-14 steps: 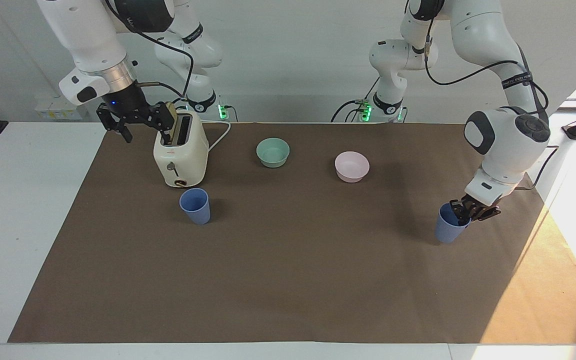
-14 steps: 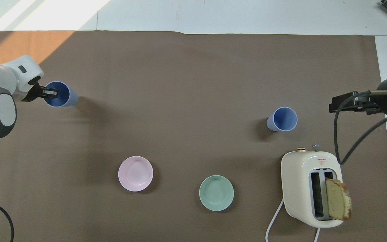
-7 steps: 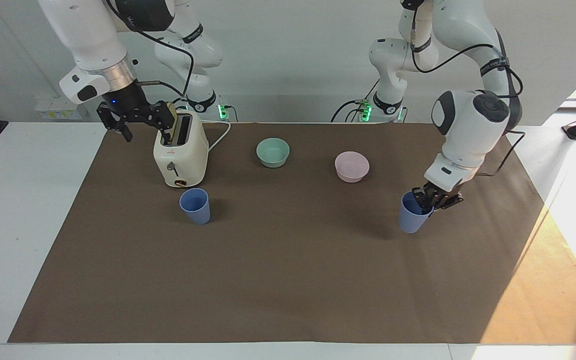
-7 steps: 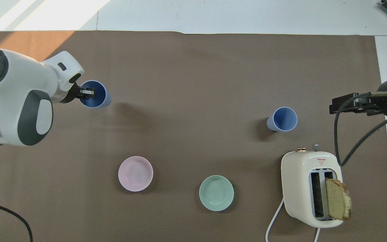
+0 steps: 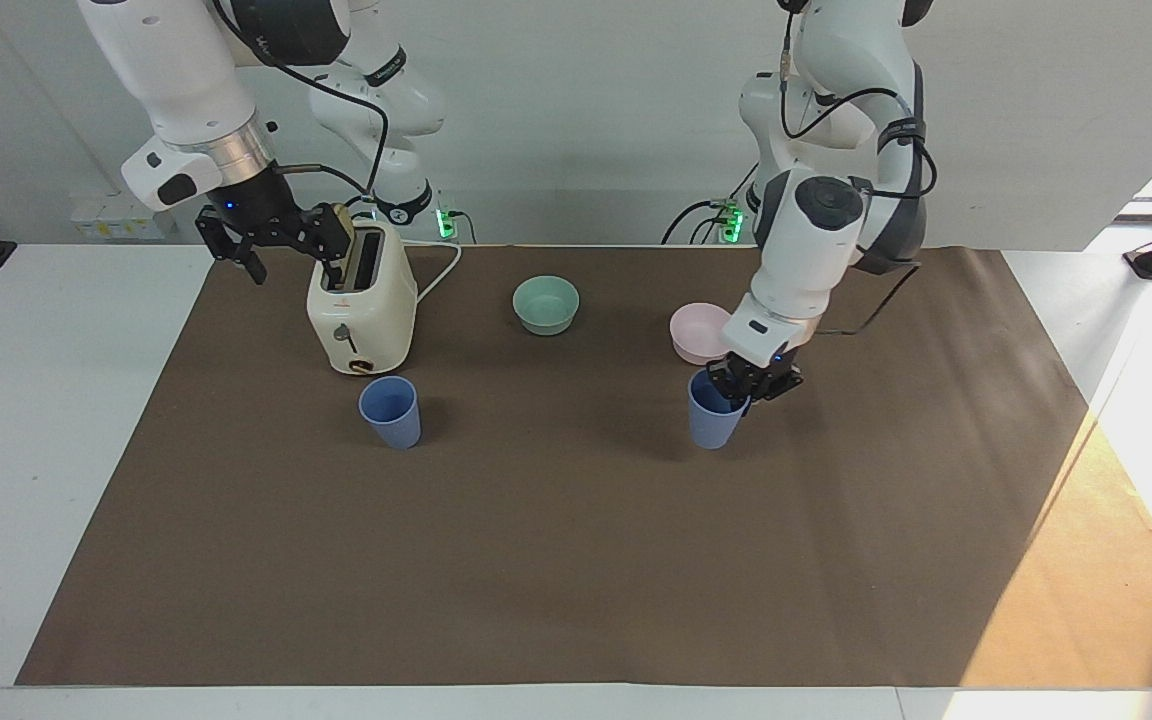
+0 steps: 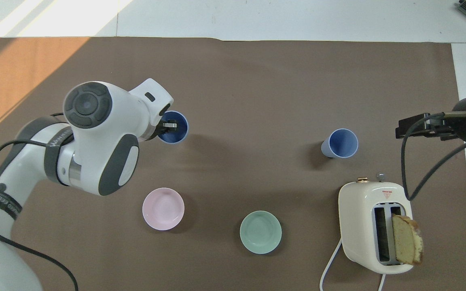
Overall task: Stack blue cups with both arms
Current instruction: 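Lift the blue cup with the left gripper and carry it toward the table center, then set the cup down with the left gripper while the right gripper reaches the other cup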
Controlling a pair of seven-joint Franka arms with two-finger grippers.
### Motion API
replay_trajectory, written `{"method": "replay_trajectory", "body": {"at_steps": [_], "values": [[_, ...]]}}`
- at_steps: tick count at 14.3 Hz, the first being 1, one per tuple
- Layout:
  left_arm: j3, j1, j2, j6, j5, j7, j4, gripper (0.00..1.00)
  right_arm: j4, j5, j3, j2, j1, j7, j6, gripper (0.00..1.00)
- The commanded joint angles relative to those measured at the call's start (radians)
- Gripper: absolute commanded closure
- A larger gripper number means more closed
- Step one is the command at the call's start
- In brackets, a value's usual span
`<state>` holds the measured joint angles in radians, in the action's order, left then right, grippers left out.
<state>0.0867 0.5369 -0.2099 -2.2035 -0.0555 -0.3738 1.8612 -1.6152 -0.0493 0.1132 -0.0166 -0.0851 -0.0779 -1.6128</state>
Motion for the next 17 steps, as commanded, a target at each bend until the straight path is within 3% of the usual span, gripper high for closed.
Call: {"method": "replay_trajectory", "body": {"at_steps": [1,4,9,10,11,12,13,17], "values": [[0.018,0.099,0.000,-0.059,-0.003,-0.085,0.056,1.00,-0.046,-0.007,0.005,-0.026,-0.018,-0.011,-0.021,0.00],[0.013,0.156,0.004,-0.137,-0.009,-0.117,0.111,1.00,-0.089,-0.007,0.005,-0.026,-0.018,-0.010,-0.065,0.00],[0.013,0.195,-0.002,-0.142,-0.044,-0.114,0.141,1.00,-0.208,-0.009,0.005,-0.022,-0.007,-0.019,-0.166,0.00],[0.013,0.193,-0.002,-0.140,-0.075,-0.111,0.141,0.80,-0.227,-0.009,0.005,-0.014,-0.005,-0.020,-0.191,0.00],[0.013,0.192,-0.003,-0.140,-0.113,-0.109,0.138,0.38,-0.254,-0.009,0.005,0.001,-0.005,-0.020,-0.229,0.00],[0.015,0.186,-0.009,-0.136,-0.115,-0.108,0.130,0.12,-0.271,-0.009,0.005,0.021,-0.004,-0.020,-0.263,0.00],[0.015,0.184,-0.009,-0.134,-0.115,-0.102,0.128,0.00,-0.287,-0.009,0.006,0.046,-0.004,-0.019,-0.297,0.00],[0.028,0.120,0.041,-0.058,-0.109,-0.091,0.112,0.00,-0.334,-0.009,0.006,0.113,0.001,-0.023,-0.433,0.00]]}}
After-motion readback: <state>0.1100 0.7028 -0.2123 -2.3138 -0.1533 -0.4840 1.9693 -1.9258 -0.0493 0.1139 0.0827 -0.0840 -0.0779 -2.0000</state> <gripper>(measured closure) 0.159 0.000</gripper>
